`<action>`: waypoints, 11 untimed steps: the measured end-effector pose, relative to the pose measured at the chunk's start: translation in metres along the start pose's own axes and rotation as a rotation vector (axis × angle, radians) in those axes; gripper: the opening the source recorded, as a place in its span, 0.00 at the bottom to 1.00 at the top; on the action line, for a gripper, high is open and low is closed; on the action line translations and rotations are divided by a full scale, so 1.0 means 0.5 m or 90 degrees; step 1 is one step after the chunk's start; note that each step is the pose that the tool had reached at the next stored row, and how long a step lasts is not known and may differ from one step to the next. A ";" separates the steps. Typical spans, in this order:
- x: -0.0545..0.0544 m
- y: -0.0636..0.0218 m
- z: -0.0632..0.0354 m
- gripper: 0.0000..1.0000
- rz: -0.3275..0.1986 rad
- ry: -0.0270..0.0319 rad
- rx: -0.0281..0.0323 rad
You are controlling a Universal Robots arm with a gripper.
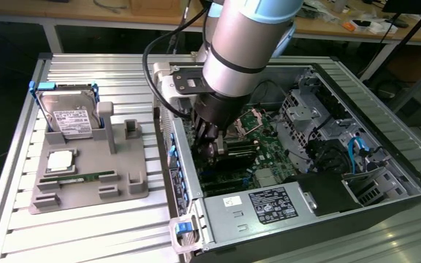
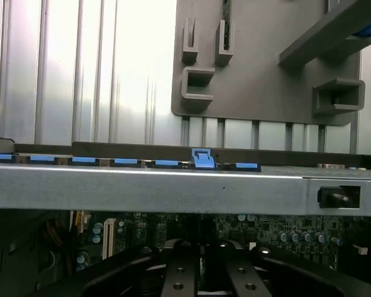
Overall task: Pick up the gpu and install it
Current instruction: 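Press down on the gpu until it lock into place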
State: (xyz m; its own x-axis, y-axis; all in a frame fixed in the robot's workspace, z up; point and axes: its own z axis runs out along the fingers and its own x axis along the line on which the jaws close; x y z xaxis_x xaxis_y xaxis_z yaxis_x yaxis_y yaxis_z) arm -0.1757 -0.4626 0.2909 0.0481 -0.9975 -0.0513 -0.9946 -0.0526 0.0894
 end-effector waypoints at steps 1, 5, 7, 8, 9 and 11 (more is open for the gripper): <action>0.000 -0.002 0.000 0.16 0.000 -0.0001 -0.0014; 0.000 -0.004 0.000 0.16 0.000 -0.0001 -0.0028; 0.000 -0.004 -0.001 0.16 0.000 0.0000 -0.0025; 0.000 -0.004 -0.002 0.16 0.000 0.0001 -0.0020; 0.000 -0.003 -0.003 0.16 0.000 0.0000 -0.0011; 0.000 -0.003 -0.003 0.16 0.000 0.0001 0.0018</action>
State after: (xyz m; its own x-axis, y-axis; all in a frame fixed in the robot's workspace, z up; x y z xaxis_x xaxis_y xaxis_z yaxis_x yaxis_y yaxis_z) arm -0.1741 -0.4626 0.2924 0.0483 -0.9975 -0.0512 -0.9949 -0.0526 0.0866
